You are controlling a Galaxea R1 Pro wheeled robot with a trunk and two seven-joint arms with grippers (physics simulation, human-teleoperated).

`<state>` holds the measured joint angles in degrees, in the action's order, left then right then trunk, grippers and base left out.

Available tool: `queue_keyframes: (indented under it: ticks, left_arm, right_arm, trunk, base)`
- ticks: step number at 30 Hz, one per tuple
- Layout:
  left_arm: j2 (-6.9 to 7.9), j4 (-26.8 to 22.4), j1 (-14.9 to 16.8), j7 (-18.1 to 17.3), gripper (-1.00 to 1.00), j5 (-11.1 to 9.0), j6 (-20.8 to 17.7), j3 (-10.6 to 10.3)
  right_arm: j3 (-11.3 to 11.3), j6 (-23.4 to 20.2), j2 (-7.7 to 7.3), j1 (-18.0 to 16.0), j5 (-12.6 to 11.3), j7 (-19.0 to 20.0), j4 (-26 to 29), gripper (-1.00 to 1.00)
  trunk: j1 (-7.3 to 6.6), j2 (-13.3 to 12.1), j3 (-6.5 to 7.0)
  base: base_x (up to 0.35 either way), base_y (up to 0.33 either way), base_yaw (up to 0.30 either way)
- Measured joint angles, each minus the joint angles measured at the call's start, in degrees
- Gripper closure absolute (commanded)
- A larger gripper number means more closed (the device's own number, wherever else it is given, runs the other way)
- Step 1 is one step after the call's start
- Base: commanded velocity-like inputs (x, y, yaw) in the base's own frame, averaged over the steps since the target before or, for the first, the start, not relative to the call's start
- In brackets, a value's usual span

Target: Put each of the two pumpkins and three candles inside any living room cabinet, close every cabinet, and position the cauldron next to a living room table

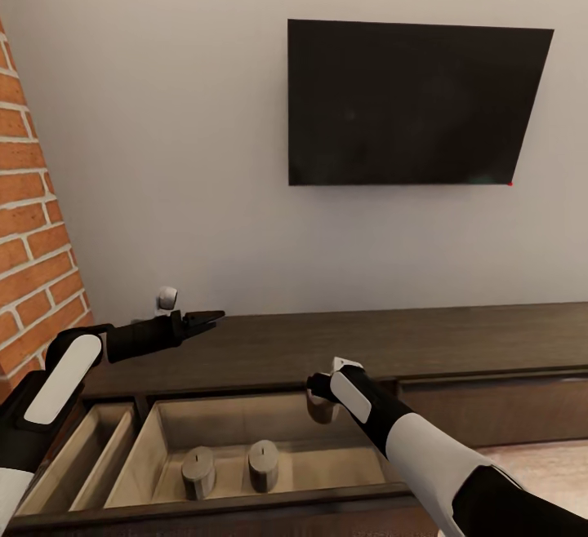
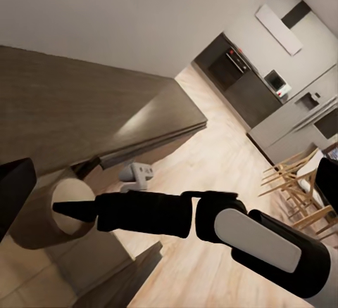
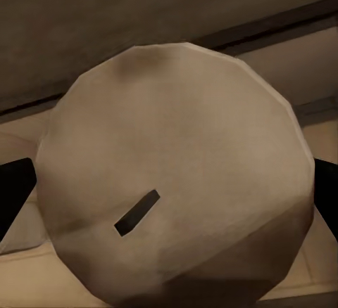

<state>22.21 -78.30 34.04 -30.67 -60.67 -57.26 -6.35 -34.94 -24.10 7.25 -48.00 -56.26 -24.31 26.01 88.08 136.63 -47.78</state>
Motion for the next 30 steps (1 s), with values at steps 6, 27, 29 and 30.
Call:
queue_keyframes:
  ticks: [6,27,29,30]
  left_arm:
    - [-0.14,-0.46,0.00,-0.15,-1.00,0.01,0.00,-2.19]
    - [-1.27,-5.59,-0.01,-0.19,-1.00,-3.98,0.00,-6.80]
    - [-1.14,-6.05,-0.05,-0.19,-1.00,-4.87,0.00,-6.94]
    - [-1.10,-6.39,-0.06,-0.19,-1.00,-5.11,-0.01,-6.98]
  right_arm:
    - [0.10,-0.14,0.06,0.00,-0.18,-0.42,-0.78,1.00]
    - [0.11,0.11,0.00,0.00,-0.30,-0.85,-1.12,1.00]
    - [0.11,0.18,-0.05,-0.01,-0.23,-0.85,-1.10,1.00]
    - [0.11,0.28,-0.06,-0.01,-0.22,-0.85,-1.08,1.00]
  trunk:
    - [1.32,2.41,-1.08]
    - [3.88,6.72,-5.29]
    - [3.93,6.74,-5.74]
    - [3.96,6.76,-5.96]
  base:
    - [0.000,0.000,0.000]
    - [0.000,0.000,0.000]
    - [0.000,0.000,0.000]
    - [0.000,0.000,0.000]
